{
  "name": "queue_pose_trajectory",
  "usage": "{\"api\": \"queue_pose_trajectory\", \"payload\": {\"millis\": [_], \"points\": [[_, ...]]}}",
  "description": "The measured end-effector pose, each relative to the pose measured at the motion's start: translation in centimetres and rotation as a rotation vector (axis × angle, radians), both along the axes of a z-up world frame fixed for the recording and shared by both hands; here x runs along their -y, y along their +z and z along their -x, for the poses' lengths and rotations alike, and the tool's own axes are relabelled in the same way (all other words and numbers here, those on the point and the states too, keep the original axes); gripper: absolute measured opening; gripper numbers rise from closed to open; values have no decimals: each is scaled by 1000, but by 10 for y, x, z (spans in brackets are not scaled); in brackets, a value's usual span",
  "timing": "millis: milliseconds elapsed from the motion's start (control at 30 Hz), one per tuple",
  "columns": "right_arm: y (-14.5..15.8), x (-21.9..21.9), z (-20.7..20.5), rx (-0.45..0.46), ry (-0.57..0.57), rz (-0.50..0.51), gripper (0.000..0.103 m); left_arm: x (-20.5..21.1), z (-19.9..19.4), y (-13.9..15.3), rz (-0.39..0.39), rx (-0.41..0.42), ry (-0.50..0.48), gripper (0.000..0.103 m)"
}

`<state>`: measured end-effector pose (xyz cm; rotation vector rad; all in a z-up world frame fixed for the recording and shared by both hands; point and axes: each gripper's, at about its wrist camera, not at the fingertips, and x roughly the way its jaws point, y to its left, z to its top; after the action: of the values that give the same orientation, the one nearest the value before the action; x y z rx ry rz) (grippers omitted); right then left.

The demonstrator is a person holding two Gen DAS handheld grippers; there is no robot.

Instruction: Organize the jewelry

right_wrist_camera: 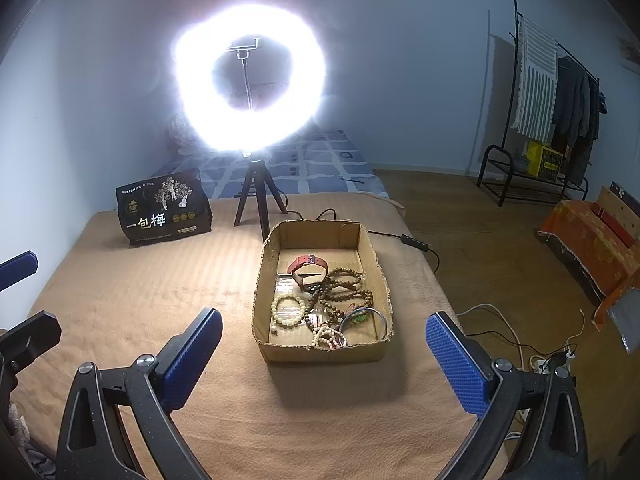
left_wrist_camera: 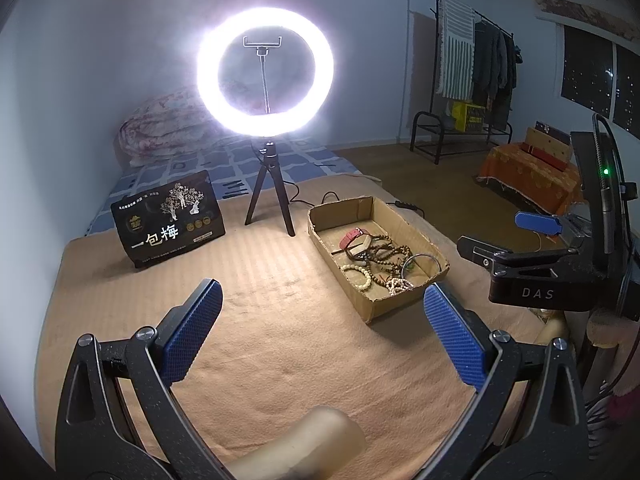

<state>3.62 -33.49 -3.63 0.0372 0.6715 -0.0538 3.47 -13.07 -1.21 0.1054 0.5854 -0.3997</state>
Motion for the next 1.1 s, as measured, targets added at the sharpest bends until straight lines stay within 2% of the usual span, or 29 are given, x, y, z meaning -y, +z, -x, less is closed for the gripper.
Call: {"api": "queue_pose_trajectory", "payload": {"millis": [1100], "points": [[0,0,-1,-2,1,1,103,0,-1,3,-5,1,5,102]]}}
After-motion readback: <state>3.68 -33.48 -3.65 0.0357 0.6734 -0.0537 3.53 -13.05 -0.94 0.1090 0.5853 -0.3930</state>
